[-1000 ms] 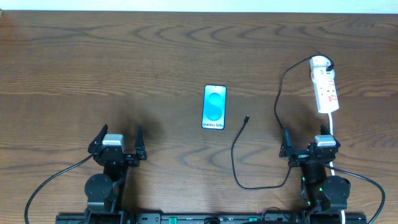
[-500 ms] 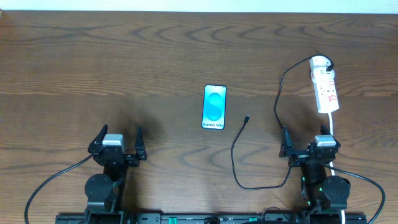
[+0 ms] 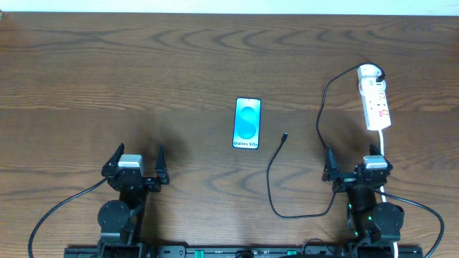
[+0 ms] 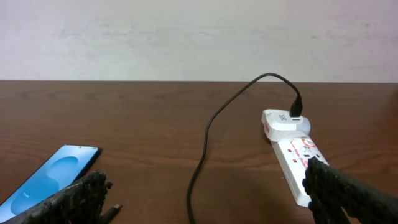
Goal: Plug charger to phone and switch on socket
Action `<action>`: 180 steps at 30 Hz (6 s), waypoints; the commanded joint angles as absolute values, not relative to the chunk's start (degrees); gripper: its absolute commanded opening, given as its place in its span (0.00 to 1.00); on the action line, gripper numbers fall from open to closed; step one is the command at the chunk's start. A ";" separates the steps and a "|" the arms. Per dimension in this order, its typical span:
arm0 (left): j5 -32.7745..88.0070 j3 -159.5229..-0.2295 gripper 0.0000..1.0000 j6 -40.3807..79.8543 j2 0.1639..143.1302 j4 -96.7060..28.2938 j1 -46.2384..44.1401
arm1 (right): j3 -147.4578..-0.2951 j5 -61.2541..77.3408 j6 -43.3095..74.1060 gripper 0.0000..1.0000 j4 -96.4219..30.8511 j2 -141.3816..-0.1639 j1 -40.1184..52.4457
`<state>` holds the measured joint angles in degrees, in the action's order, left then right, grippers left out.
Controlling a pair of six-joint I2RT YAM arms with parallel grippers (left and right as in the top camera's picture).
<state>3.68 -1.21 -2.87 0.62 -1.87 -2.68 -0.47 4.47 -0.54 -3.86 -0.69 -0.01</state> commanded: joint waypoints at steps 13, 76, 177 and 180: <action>23.57 -0.27 0.92 18.61 0.30 -0.93 -2.48 | -0.32 4.21 -1.15 0.99 -4.05 -0.38 0.84; 9.37 -101.01 0.92 28.73 117.67 -65.78 -33.10 | -0.32 4.21 -1.15 0.99 -4.03 -0.38 0.84; 1.87 -109.19 0.92 27.49 137.51 -58.17 -35.92 | -0.32 4.21 -1.15 0.99 -4.05 -0.38 0.84; 1.89 -109.19 0.92 27.46 137.51 -59.35 -35.92 | -0.32 4.21 -1.15 0.99 -4.05 -0.38 0.84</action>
